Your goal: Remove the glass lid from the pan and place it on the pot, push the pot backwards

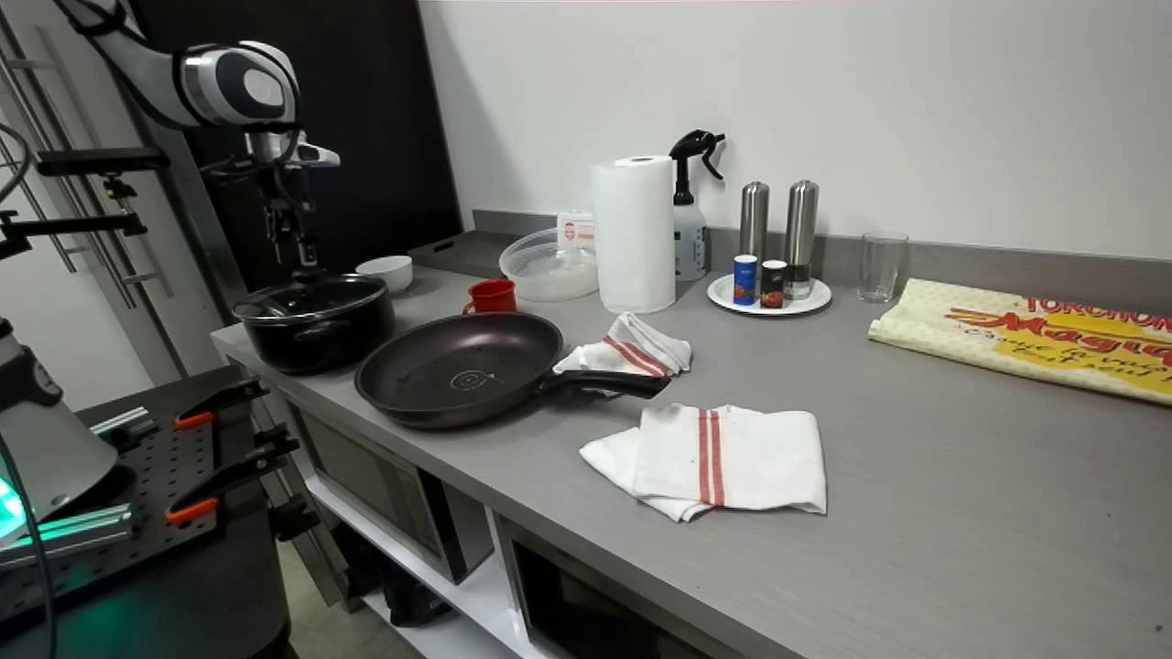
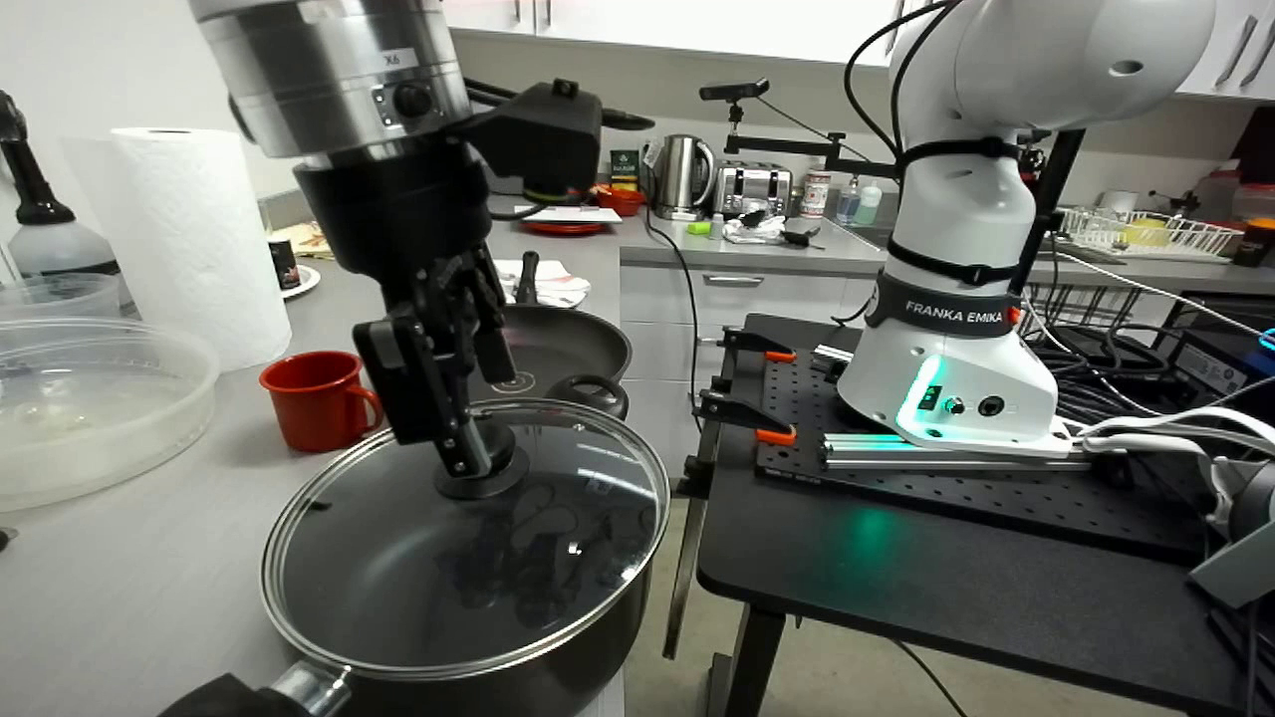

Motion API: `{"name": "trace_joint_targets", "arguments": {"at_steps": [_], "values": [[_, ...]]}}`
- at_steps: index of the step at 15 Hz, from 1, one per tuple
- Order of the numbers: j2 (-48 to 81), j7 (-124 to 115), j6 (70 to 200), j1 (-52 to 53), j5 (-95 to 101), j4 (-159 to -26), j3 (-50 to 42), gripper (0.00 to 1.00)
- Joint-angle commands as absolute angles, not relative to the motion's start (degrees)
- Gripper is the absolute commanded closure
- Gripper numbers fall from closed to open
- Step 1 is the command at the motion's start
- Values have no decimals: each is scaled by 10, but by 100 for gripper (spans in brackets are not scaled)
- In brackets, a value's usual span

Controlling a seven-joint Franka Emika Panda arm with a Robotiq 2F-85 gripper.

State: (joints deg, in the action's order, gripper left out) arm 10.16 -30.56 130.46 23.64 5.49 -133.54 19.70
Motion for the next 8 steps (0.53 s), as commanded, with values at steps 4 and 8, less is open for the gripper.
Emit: {"name": "trace_joint_targets", "arguments": {"at_steps": [4, 8], "values": [[35, -311, 1345, 245, 5, -1418, 213, 0], [28, -307, 1369, 246, -12, -1444, 222, 0]]}}
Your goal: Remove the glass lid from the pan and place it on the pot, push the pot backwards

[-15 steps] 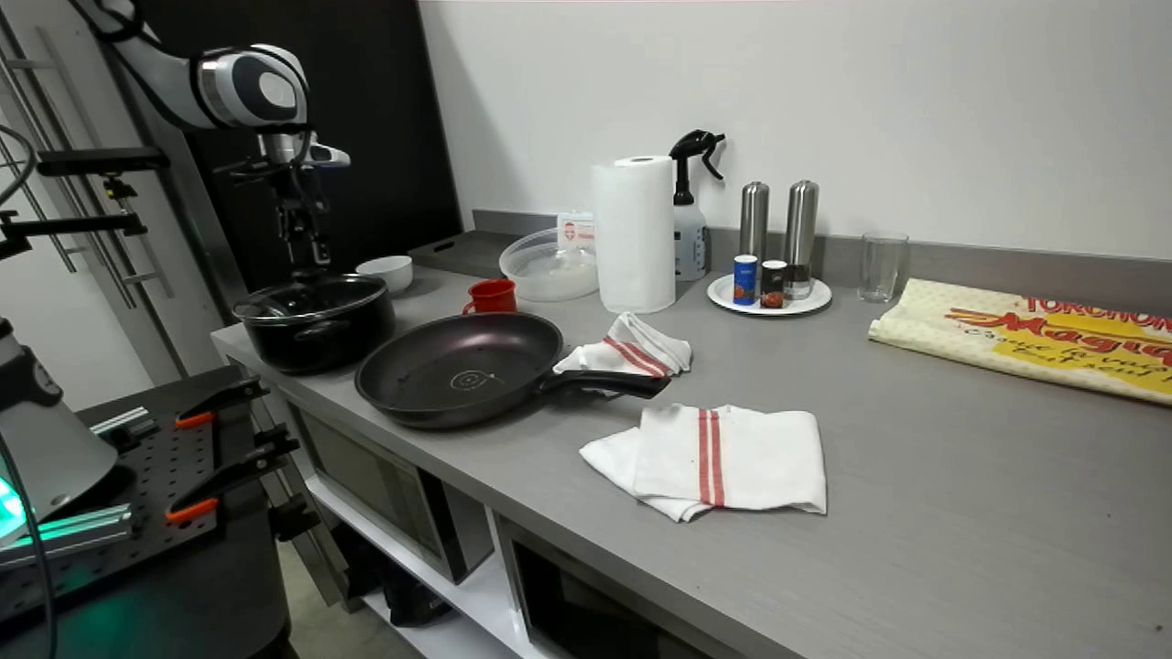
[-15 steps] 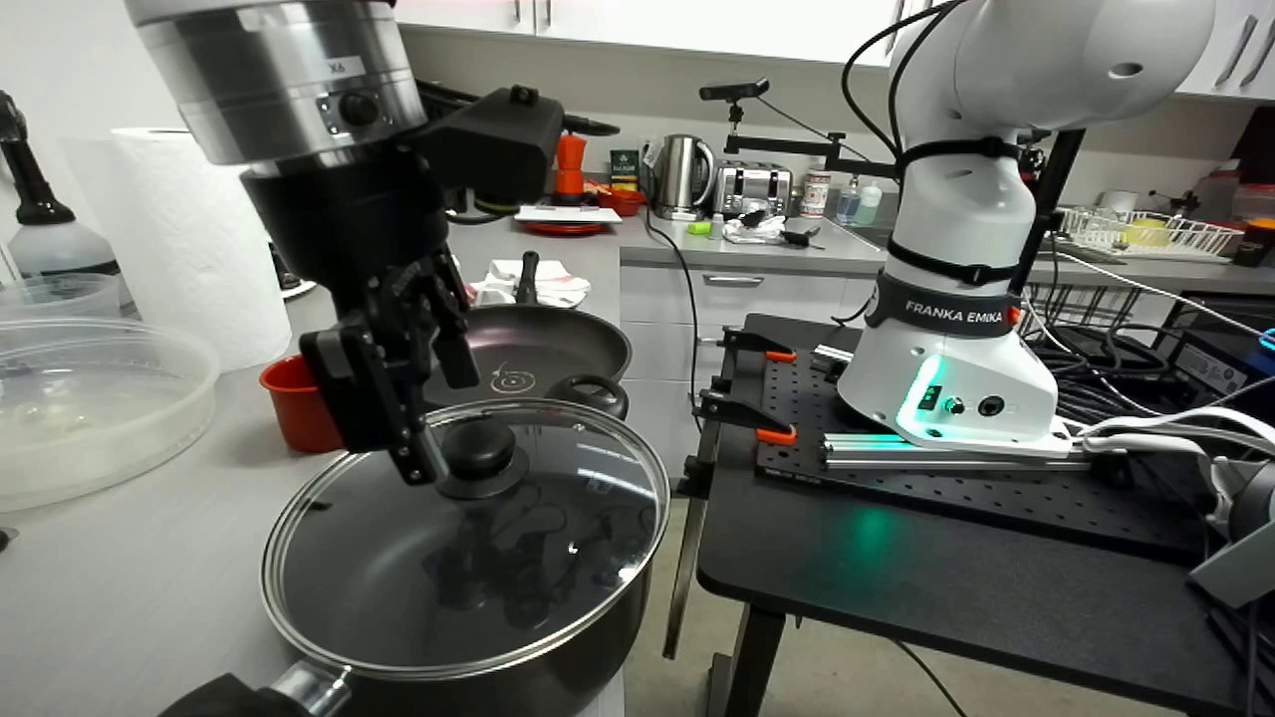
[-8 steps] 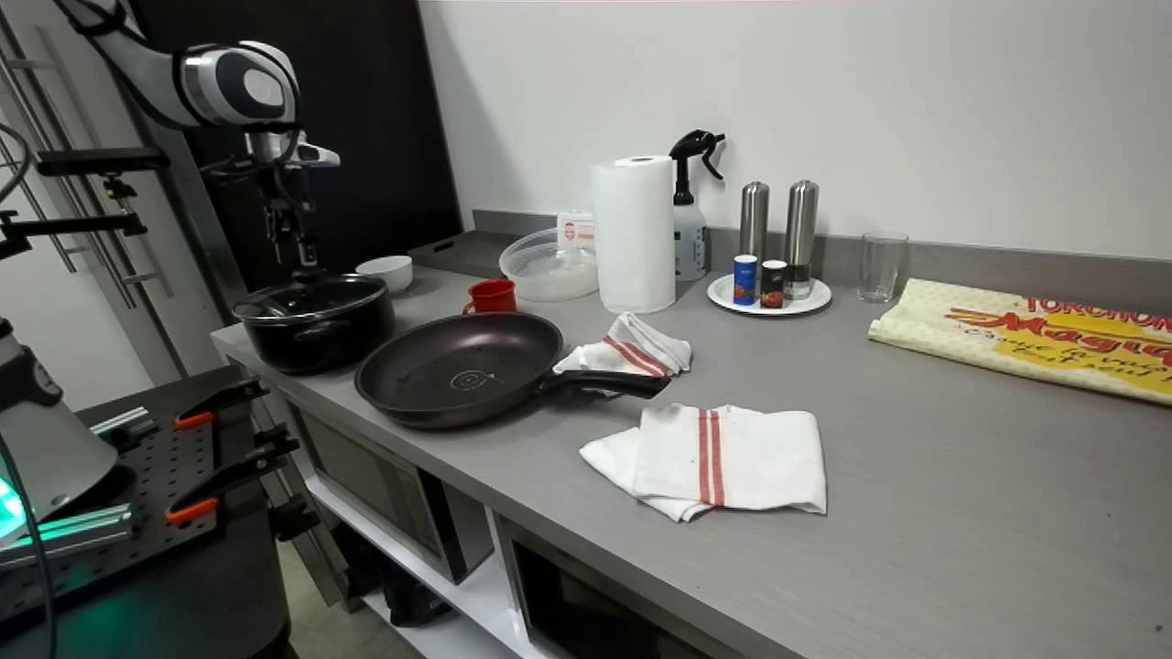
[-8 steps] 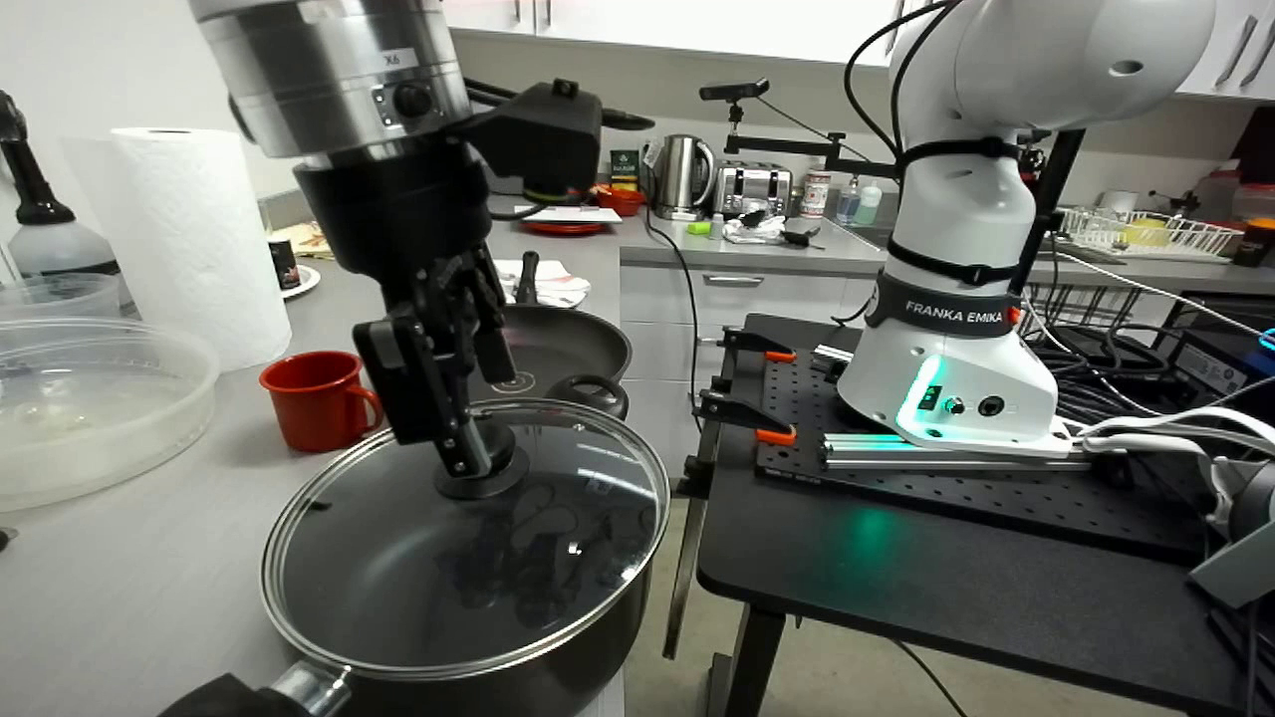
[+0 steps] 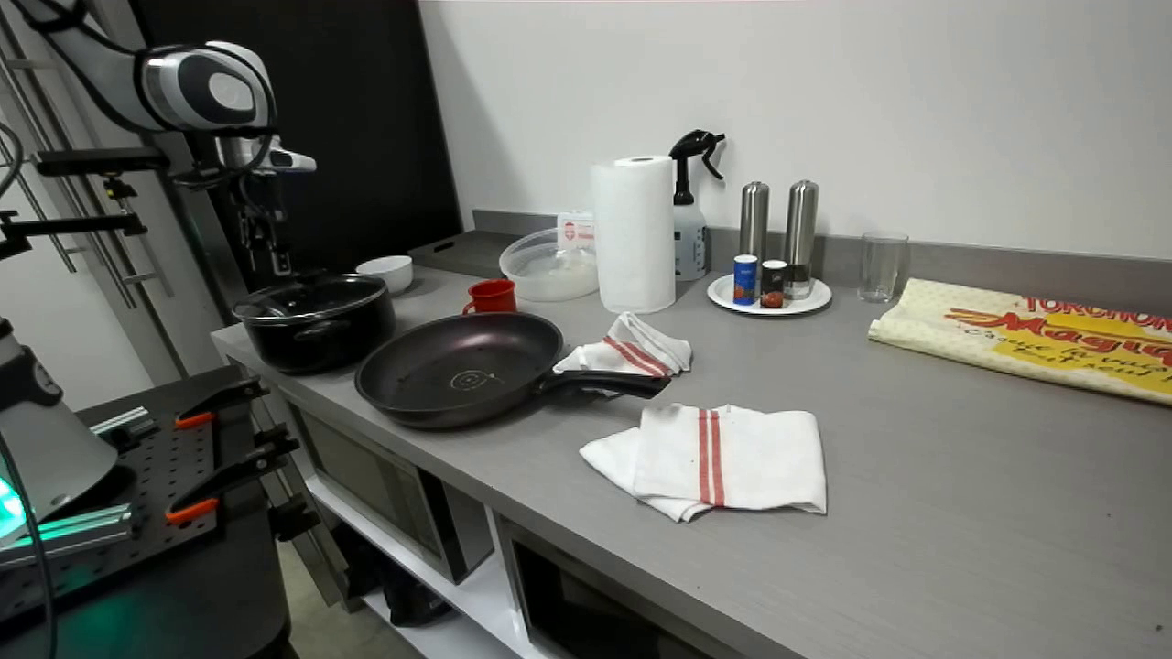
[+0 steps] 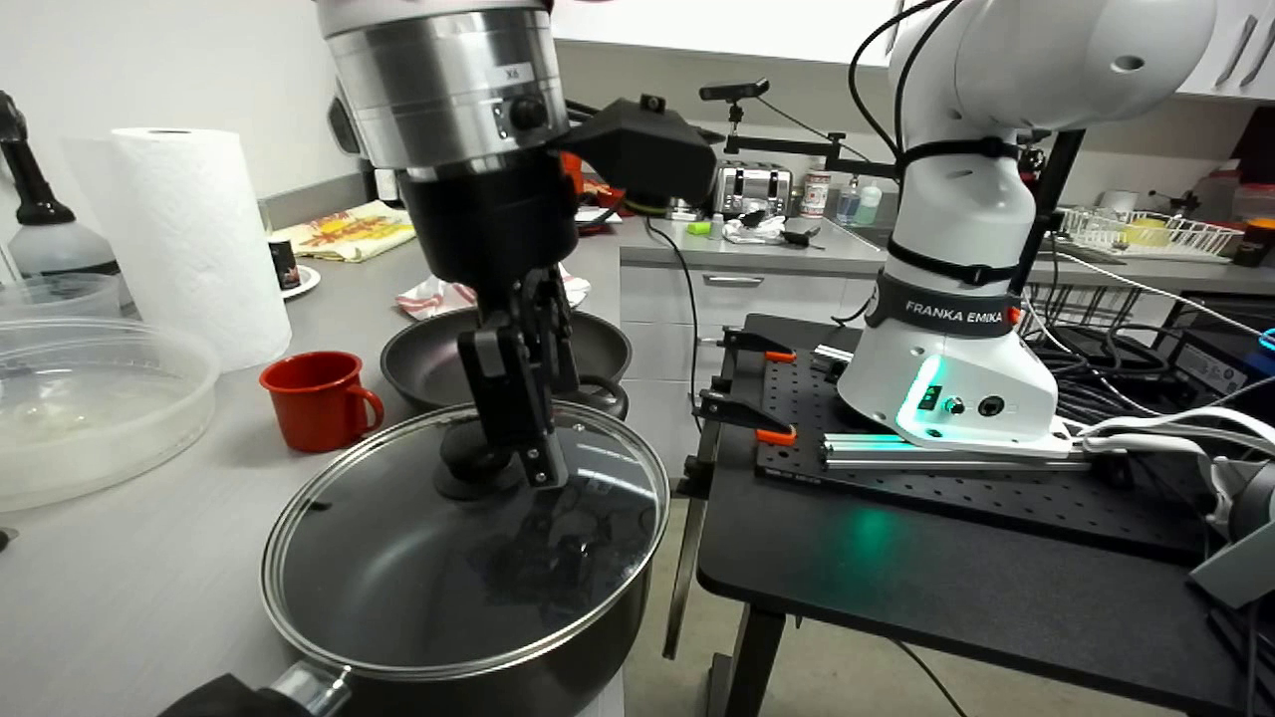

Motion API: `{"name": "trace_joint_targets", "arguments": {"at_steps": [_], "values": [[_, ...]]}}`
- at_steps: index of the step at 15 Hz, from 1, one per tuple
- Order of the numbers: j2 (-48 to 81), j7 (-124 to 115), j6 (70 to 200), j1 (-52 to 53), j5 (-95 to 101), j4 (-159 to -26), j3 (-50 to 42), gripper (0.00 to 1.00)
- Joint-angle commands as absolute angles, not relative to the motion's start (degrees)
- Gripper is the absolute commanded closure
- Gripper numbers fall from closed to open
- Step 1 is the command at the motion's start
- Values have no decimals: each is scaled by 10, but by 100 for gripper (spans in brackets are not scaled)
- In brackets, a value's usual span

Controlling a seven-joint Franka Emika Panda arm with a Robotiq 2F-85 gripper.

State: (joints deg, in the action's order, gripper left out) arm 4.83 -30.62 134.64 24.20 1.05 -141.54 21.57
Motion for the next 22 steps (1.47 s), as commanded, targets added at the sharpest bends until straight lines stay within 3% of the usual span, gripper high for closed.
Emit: {"name": "trace_joint_targets", "arguments": {"at_steps": [1, 22], "values": [[26, -306, 1375, 246, -16, -1449, 224, 0], [35, -252, 1441, 243, -88, -1495, 236, 0]]}}
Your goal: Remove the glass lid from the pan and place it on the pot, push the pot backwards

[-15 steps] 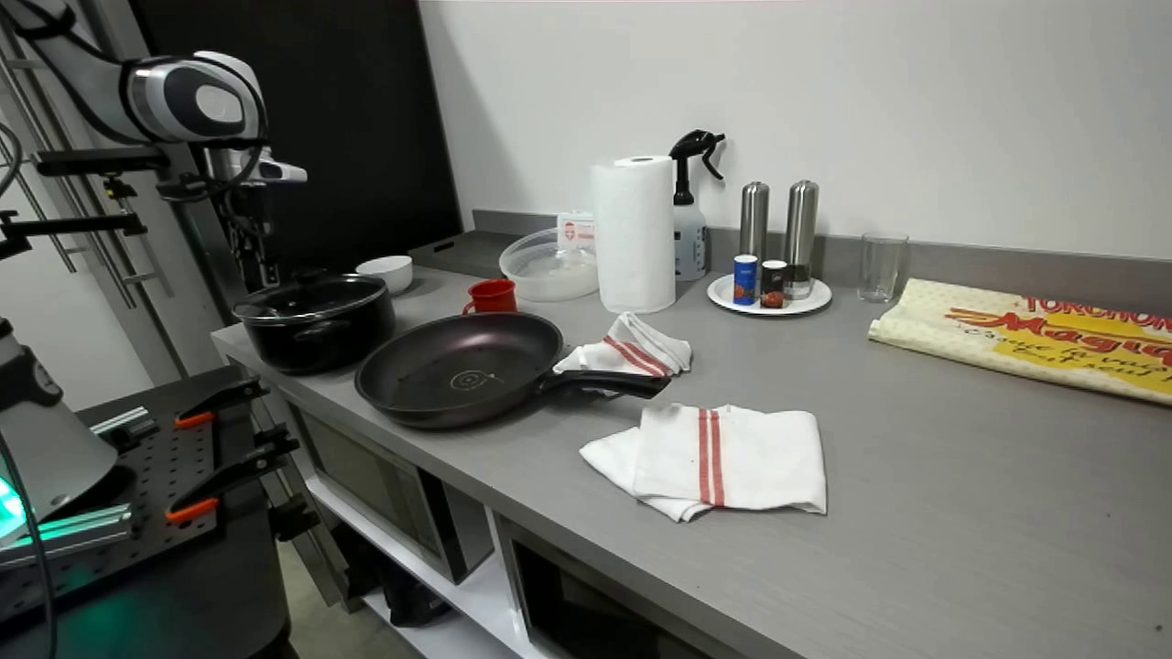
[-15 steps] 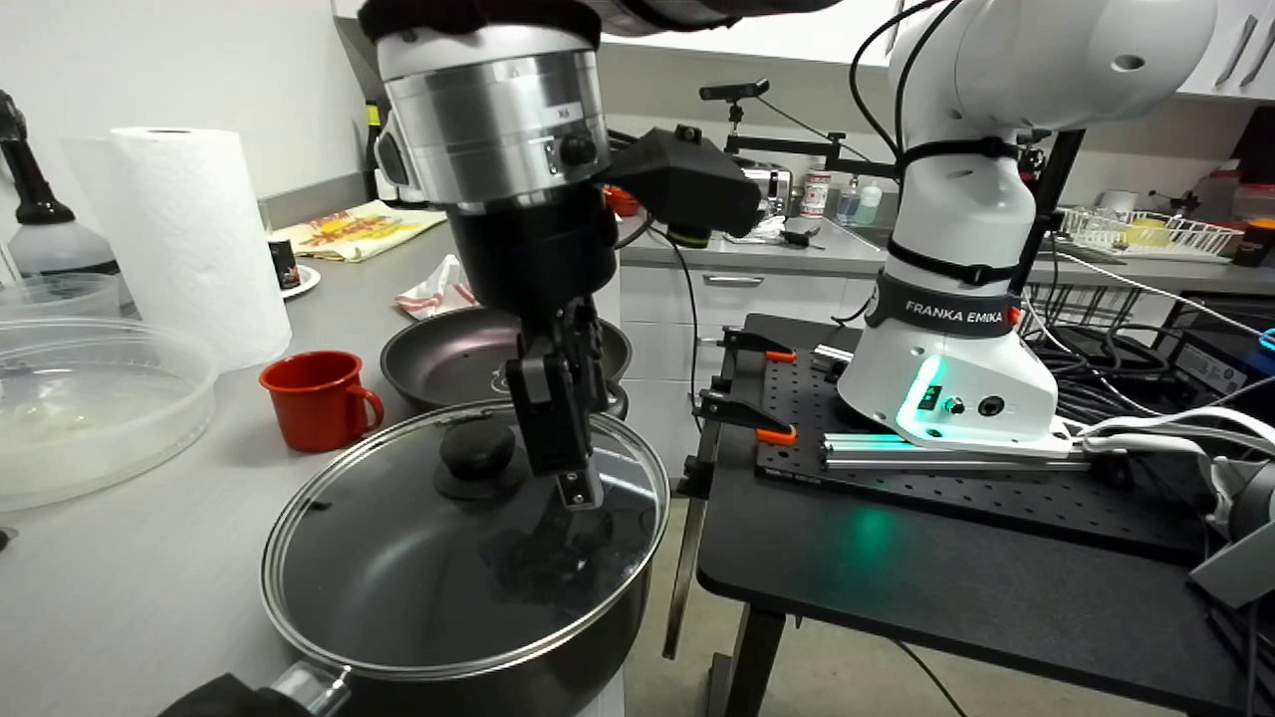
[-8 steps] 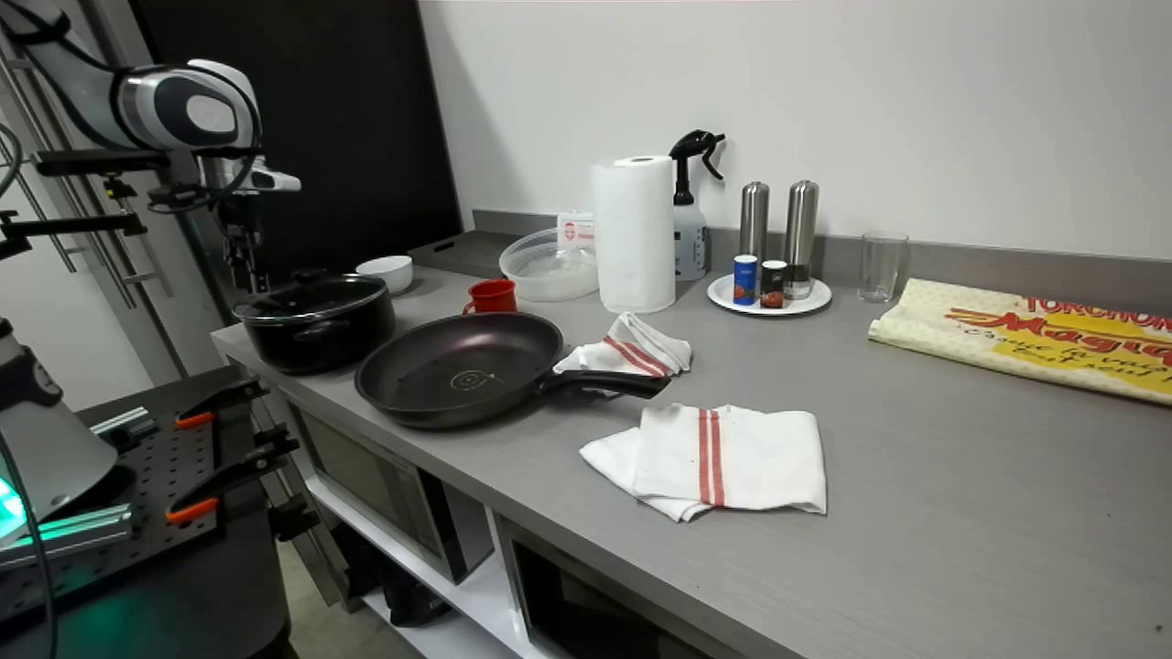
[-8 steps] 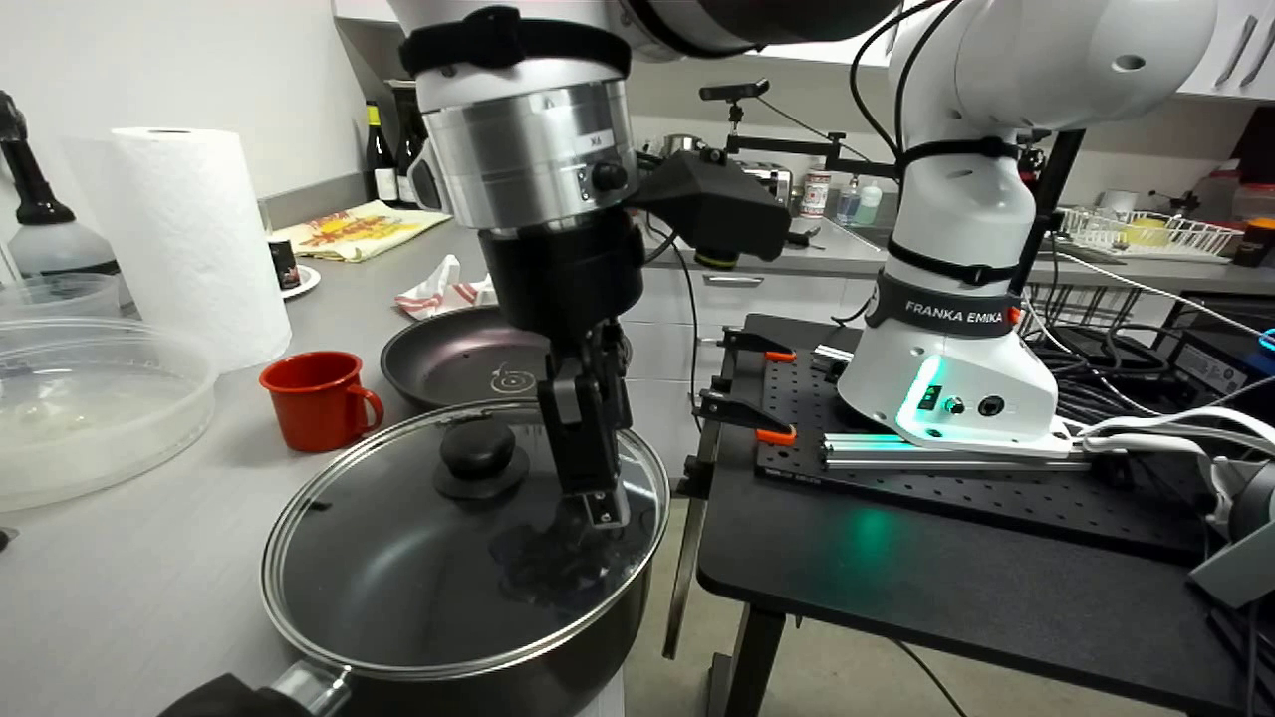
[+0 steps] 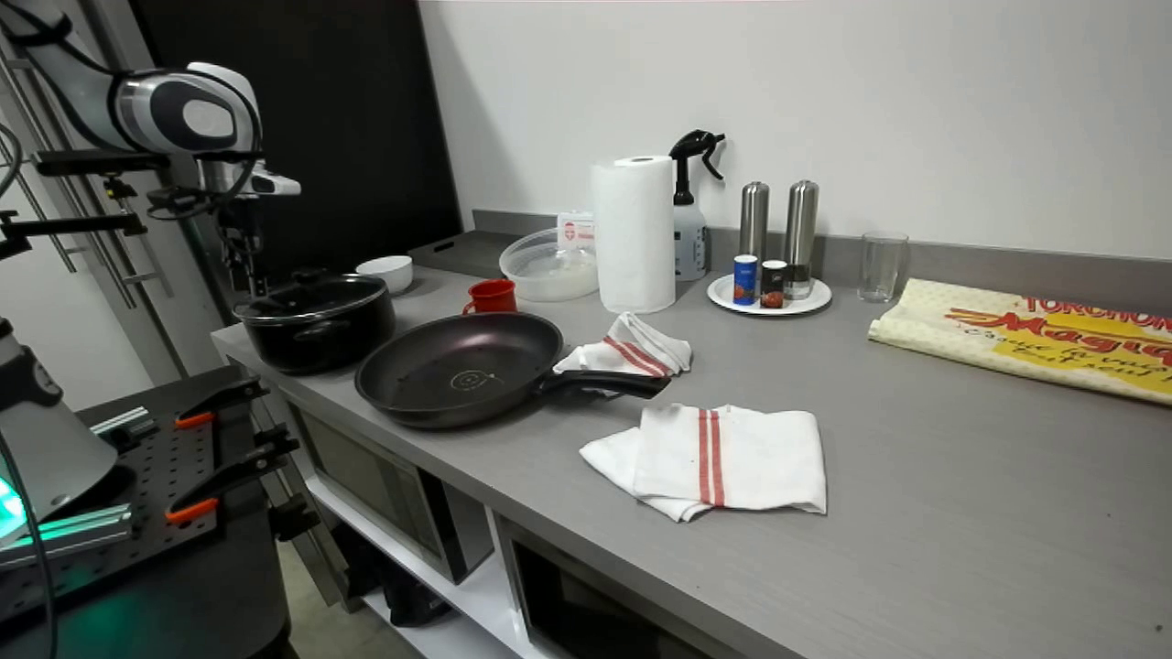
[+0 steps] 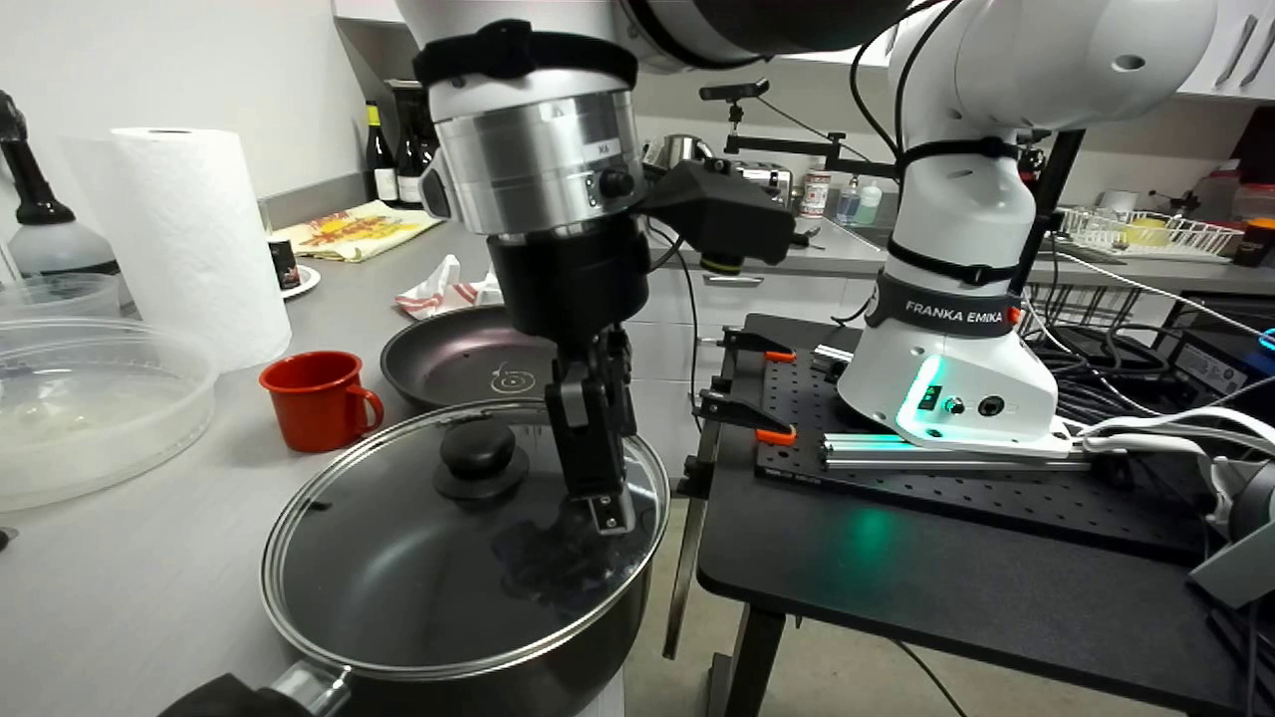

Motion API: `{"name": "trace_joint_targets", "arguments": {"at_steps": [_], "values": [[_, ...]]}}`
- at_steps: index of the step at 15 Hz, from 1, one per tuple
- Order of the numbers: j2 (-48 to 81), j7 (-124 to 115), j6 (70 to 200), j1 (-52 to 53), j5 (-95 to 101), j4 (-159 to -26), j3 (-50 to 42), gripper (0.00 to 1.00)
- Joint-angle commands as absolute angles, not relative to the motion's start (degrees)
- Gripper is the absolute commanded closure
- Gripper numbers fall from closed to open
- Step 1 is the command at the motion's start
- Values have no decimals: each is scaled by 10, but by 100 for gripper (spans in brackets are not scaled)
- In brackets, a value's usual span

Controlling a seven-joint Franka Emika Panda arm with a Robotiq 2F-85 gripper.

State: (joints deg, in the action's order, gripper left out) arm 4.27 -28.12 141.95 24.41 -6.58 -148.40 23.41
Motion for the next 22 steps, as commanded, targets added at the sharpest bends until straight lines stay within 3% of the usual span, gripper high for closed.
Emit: {"name": "trace_joint_targets", "arguments": {"at_steps": [1, 22], "values": [[36, -252, 1446, 244, -86, -1497, 235, 0], [69, -233, 1489, 238, -111, -1505, 234, 0]]}}
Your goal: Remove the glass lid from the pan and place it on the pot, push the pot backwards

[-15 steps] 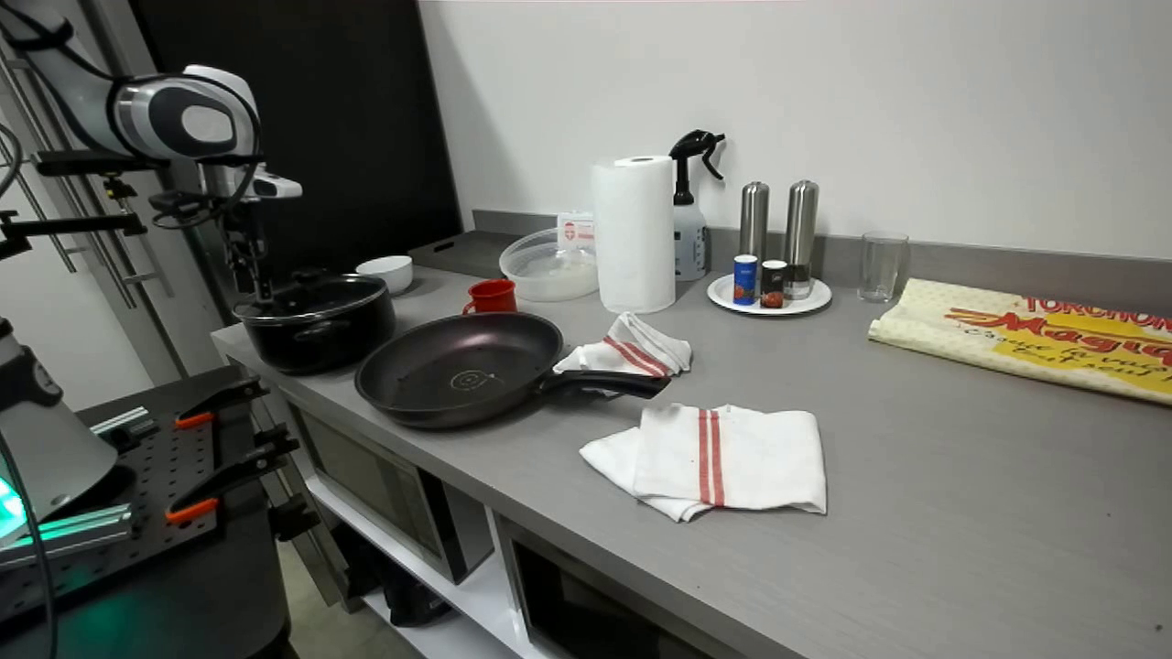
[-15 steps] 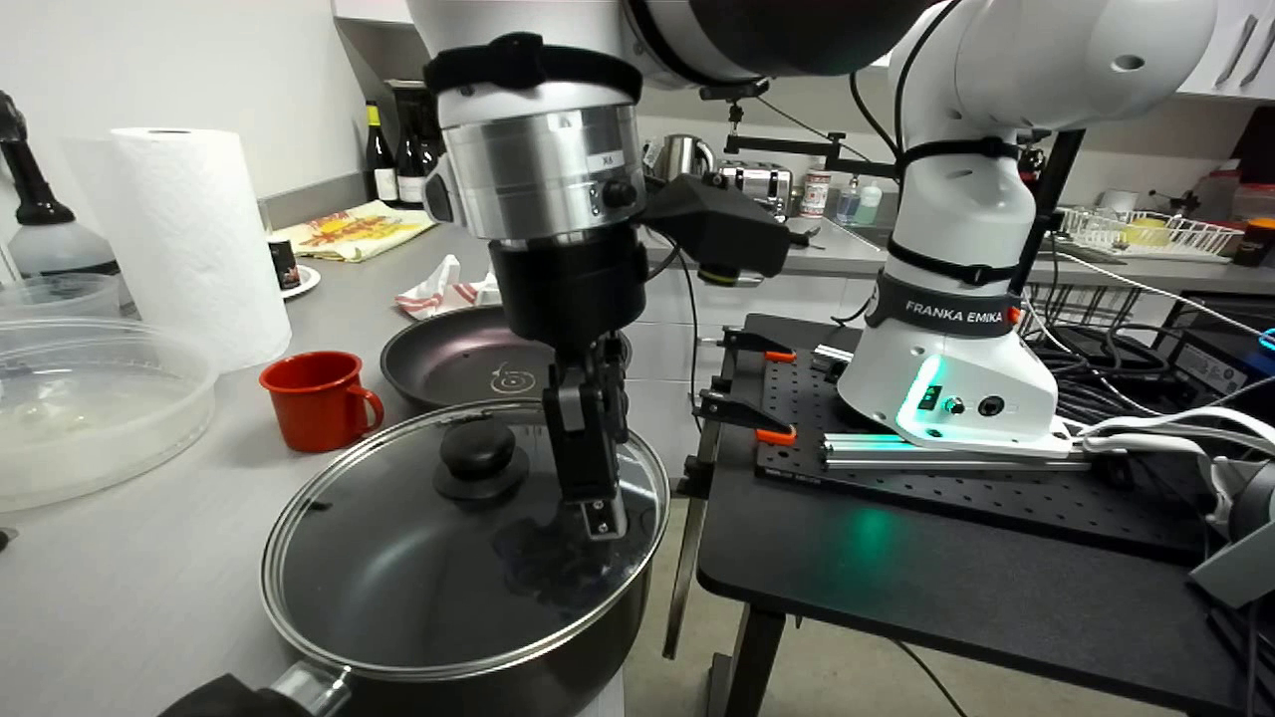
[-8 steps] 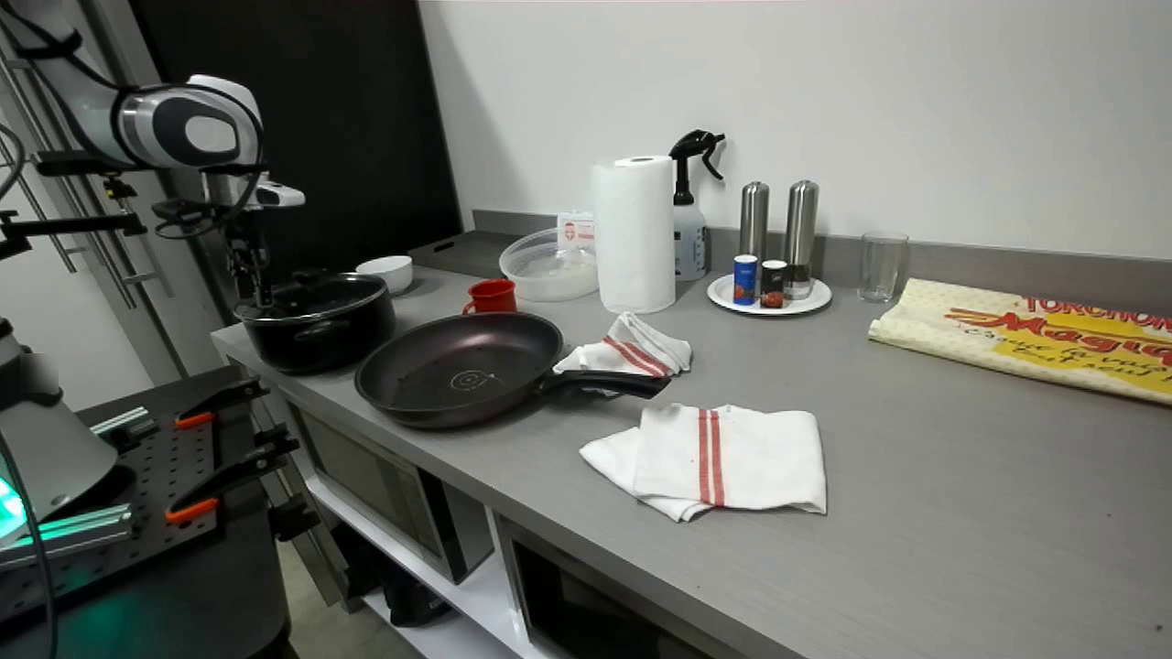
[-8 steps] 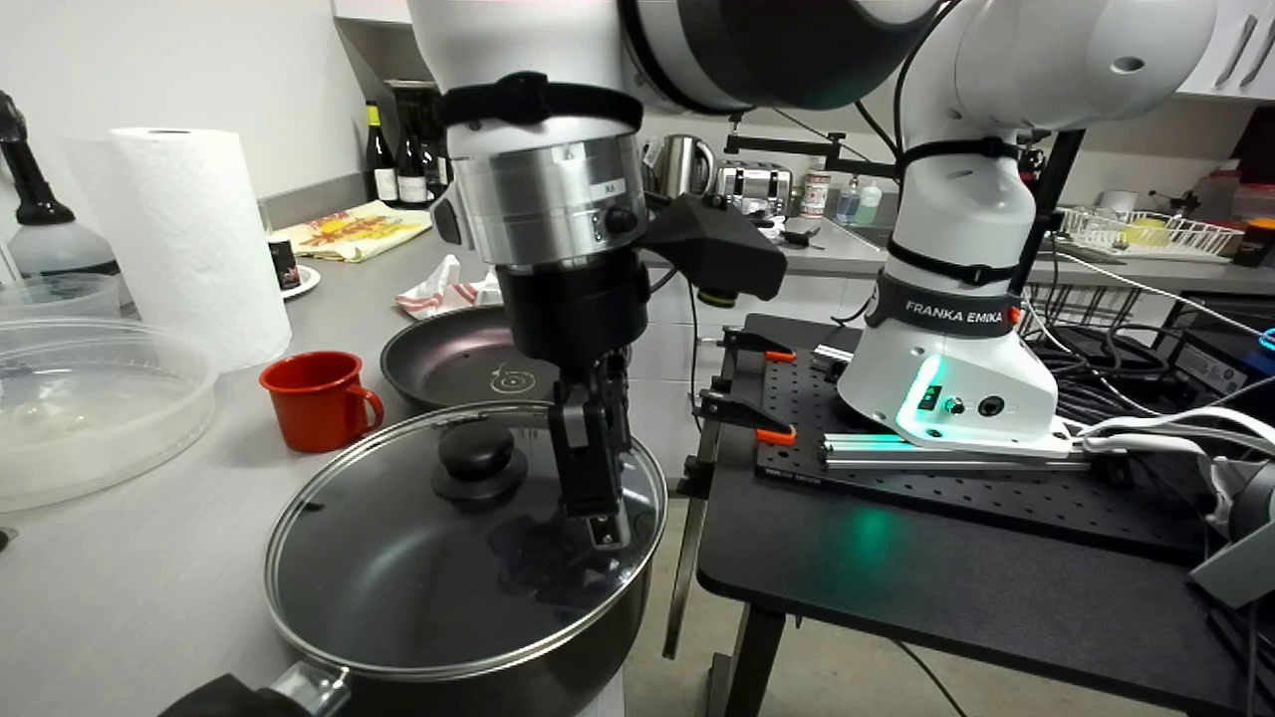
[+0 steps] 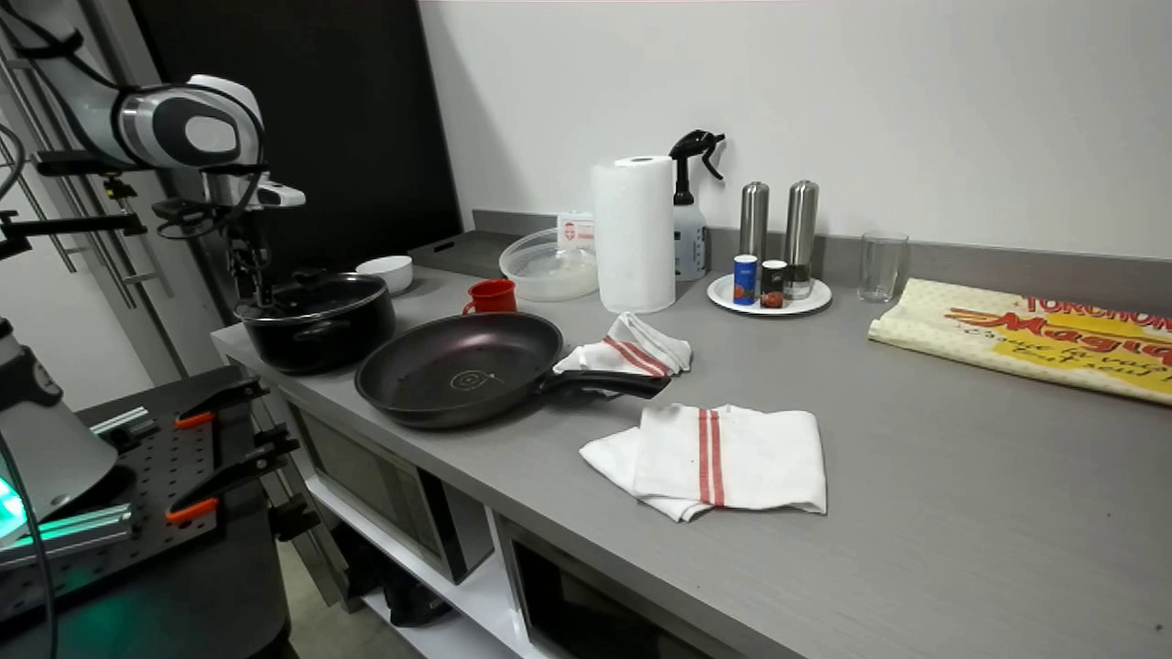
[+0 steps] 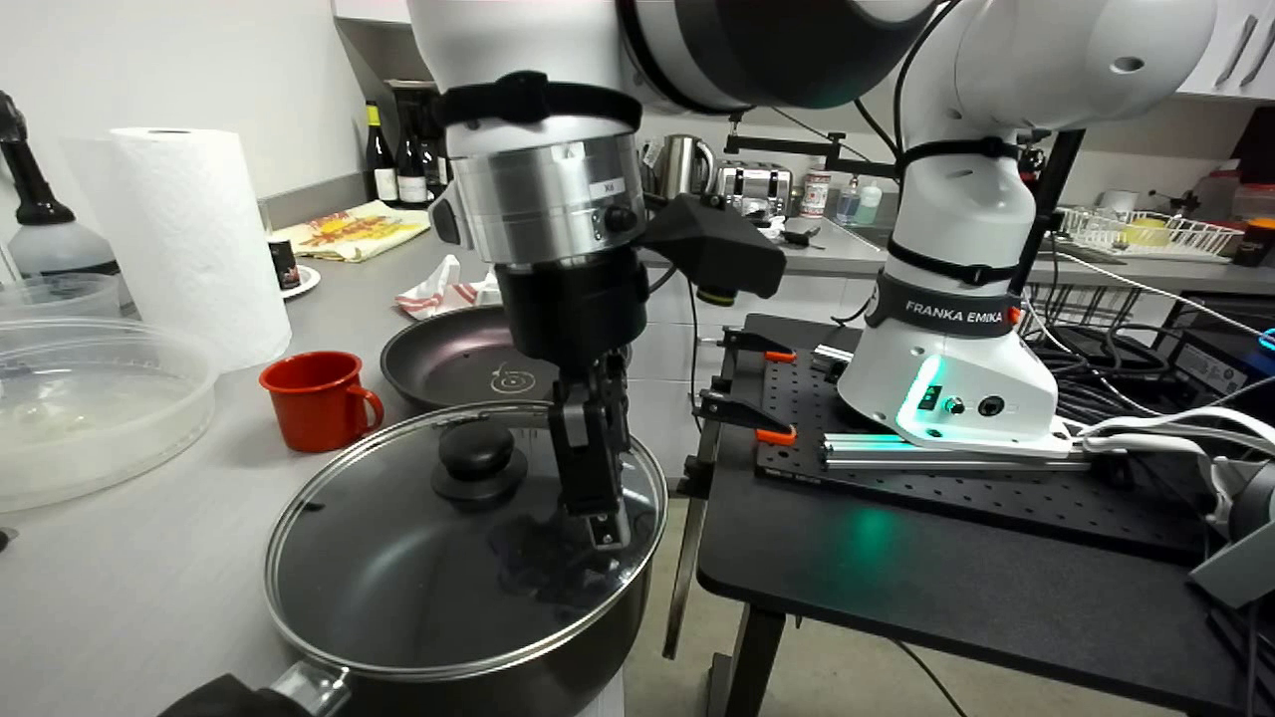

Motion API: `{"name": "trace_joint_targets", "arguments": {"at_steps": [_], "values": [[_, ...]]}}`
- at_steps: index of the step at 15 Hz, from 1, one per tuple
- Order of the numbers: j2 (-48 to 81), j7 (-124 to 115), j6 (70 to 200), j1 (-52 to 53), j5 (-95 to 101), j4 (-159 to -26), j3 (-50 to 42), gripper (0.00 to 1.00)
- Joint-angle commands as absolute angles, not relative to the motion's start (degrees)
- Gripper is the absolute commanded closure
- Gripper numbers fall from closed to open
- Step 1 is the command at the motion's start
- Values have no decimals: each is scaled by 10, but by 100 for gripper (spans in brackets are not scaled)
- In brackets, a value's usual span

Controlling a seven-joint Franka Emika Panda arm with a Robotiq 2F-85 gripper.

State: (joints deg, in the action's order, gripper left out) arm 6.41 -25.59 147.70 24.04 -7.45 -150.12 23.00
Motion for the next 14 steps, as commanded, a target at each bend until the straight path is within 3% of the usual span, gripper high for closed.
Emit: {"name": "trace_joint_targets", "arguments": {"at_steps": [1, 14], "values": [[64, -233, 1489, 239, -122, -1508, 236, 0], [42, -275, 1469, 261, -201, -1522, 265, 0]]}}
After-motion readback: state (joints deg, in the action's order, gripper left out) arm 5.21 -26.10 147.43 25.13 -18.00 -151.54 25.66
